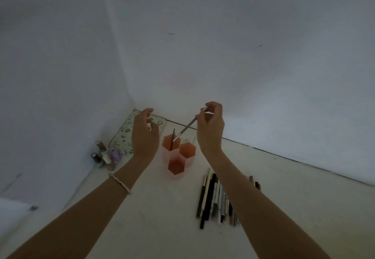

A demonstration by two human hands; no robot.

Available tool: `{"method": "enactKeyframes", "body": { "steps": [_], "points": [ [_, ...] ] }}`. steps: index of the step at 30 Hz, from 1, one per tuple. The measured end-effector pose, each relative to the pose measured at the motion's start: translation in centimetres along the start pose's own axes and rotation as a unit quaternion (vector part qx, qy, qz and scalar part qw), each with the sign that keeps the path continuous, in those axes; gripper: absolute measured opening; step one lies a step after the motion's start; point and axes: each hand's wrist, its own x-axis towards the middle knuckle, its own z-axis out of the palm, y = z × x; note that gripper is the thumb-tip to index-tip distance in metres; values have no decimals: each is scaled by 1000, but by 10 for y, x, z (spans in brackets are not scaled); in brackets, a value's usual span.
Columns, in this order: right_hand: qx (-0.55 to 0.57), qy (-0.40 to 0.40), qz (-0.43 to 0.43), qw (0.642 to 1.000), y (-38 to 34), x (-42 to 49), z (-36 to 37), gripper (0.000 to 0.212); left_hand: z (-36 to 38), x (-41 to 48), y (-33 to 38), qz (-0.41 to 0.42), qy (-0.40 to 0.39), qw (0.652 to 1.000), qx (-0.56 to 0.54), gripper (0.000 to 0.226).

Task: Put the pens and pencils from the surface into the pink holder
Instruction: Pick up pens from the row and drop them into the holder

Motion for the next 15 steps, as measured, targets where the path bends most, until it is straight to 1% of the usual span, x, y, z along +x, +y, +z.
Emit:
{"method": "enactKeyframes", "body": {
  "steps": [2, 4, 6, 7, 9, 11, 12, 13, 15],
  "points": [
    [-41, -39, -25, 998, 7, -12, 10, 17, -8, 6, 8, -9, 7, 1000, -21, 40],
    [-95, -108, -22, 989, 17, -24, 15, 16, -13, 7, 17, -7, 1, 1000, -30, 38],
    [-149, -162, -19, 975, 27, -32, 12, 22, -11, 3, 27, -16, -17, 999, -39, 36],
    [-166, -167, -19, 972, 30, -33, 7, 28, -9, -1, 34, -19, -27, 999, -42, 34],
    [-176, -136, 1, 975, 32, -29, -7, 37, 0, -14, 48, -11, -57, 997, -45, 30],
    [-178, -88, 39, 979, 33, -19, -25, 40, 17, -36, 62, 8, -113, 993, -38, 26],
    [-184, -72, 54, 979, 34, -15, -37, 39, 29, -50, 67, 19, -156, 987, -24, 23],
    [-190, -65, 61, 978, 35, -11, -47, 38, 42, -64, 70, 30, -211, 977, 2, 20],
    [-199, -64, 69, 976, 39, -9, -67, 34, 69, -91, 67, 33, -336, 938, 83, 12]
  ]
}}
